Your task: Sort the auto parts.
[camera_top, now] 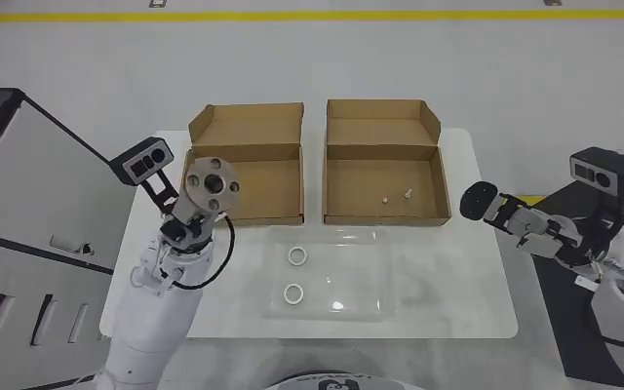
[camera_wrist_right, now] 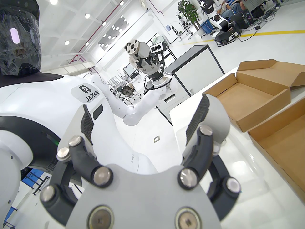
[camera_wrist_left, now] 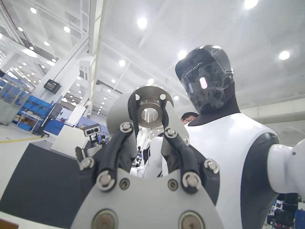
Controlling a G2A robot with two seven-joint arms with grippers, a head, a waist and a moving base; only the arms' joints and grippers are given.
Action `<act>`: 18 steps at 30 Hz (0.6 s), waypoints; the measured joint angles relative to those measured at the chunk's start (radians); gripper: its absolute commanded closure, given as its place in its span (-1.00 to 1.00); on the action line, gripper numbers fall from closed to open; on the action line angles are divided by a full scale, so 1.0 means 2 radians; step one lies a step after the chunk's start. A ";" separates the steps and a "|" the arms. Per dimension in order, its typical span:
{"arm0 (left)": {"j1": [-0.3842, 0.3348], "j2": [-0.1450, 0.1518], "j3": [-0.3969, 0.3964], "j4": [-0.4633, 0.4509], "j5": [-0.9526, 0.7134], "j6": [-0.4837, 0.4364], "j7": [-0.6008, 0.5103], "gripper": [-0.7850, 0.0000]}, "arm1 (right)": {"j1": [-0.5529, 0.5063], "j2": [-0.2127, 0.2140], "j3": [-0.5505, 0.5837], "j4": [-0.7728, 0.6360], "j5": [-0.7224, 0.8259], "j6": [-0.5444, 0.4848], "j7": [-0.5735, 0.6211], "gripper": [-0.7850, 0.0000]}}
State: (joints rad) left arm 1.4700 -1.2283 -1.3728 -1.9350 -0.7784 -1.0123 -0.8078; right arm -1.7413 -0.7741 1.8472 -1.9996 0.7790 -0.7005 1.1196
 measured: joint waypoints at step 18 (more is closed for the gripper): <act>0.018 -0.009 -0.019 -0.012 -0.094 0.000 0.000 1.00 | 0.000 0.000 0.000 0.000 0.000 0.000 0.000 -1.00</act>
State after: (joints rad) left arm 1.5070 -1.2463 -1.4111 -1.9595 -0.9669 -1.0123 -0.8081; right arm -1.7413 -0.7741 1.8472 -1.9996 0.7790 -0.7005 1.1196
